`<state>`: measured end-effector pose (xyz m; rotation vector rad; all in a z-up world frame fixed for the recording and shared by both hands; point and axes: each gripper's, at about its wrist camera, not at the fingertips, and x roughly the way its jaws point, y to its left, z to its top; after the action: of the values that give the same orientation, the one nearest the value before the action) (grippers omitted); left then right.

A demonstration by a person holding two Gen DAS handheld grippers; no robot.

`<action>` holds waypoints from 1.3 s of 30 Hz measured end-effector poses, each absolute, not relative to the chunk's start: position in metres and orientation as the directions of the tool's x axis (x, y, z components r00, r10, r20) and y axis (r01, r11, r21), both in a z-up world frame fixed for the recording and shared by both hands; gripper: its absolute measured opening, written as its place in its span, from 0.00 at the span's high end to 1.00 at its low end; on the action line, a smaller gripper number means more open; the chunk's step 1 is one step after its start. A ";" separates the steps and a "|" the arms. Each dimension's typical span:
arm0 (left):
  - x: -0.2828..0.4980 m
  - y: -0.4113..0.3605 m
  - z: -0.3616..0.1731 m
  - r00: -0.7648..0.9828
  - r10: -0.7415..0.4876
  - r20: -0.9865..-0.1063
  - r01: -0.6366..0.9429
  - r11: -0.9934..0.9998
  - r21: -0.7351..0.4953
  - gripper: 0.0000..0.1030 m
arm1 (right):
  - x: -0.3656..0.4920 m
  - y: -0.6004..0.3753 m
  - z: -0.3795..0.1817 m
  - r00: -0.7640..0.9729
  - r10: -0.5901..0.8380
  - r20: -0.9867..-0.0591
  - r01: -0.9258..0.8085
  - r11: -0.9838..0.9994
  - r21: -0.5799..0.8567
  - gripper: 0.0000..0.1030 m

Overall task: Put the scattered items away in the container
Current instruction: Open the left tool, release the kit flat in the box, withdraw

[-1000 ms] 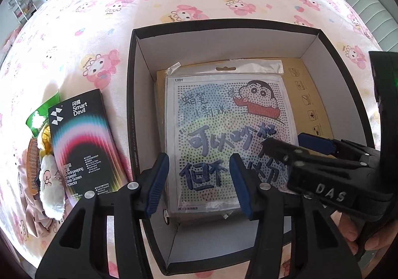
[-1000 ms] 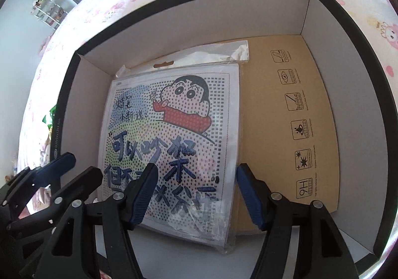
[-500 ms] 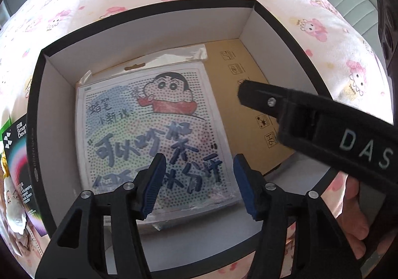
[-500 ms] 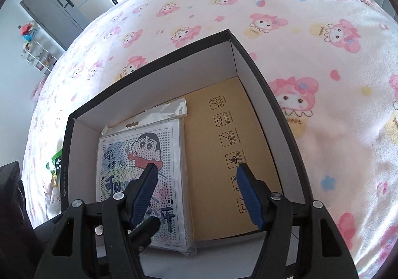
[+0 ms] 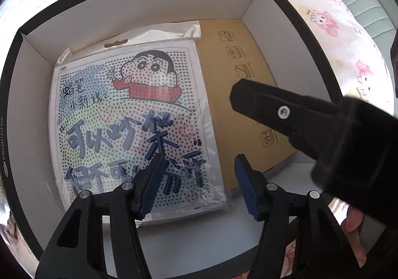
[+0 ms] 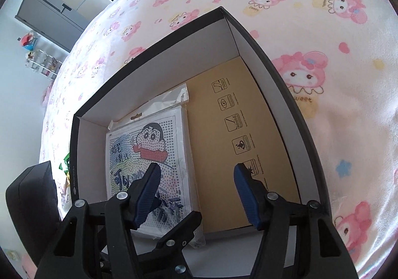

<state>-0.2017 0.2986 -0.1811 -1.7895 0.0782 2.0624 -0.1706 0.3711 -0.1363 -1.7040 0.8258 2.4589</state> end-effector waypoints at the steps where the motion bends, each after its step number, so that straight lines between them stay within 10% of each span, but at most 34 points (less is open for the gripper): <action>1: -0.203 0.299 -0.181 -0.106 0.243 -0.964 -0.333 -0.922 -0.196 0.47 | -0.171 0.372 -0.138 -0.397 -0.270 -0.877 -0.330 -0.850 0.410 0.43; 9: -0.208 0.296 -0.185 -0.163 0.102 -0.981 -0.289 -0.956 -0.051 0.51 | -0.176 0.367 -0.144 -0.379 -0.288 -0.879 -0.332 -0.845 0.420 0.43; 15: -0.209 0.249 -0.174 -0.156 0.229 -0.961 -0.160 -0.966 -0.204 0.53 | -0.180 0.352 -0.142 -0.354 -0.219 -0.909 -0.293 -0.897 0.331 0.43; 23: -0.190 0.243 -0.172 -0.188 0.069 -0.980 -0.206 -0.978 -0.030 0.62 | -0.195 0.305 -0.154 -0.275 -0.193 -0.942 -0.186 -0.950 0.249 0.42; 39: -0.170 0.239 -0.189 -0.131 0.158 -0.979 -0.227 -0.966 -0.126 0.57 | -0.215 0.271 -0.169 -0.203 -0.268 -0.942 -0.109 -0.950 0.294 0.36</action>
<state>-0.1697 0.2394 -0.1894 -1.8808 0.0777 2.1856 -0.2150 0.2712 -0.1690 -2.0450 0.4876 2.4737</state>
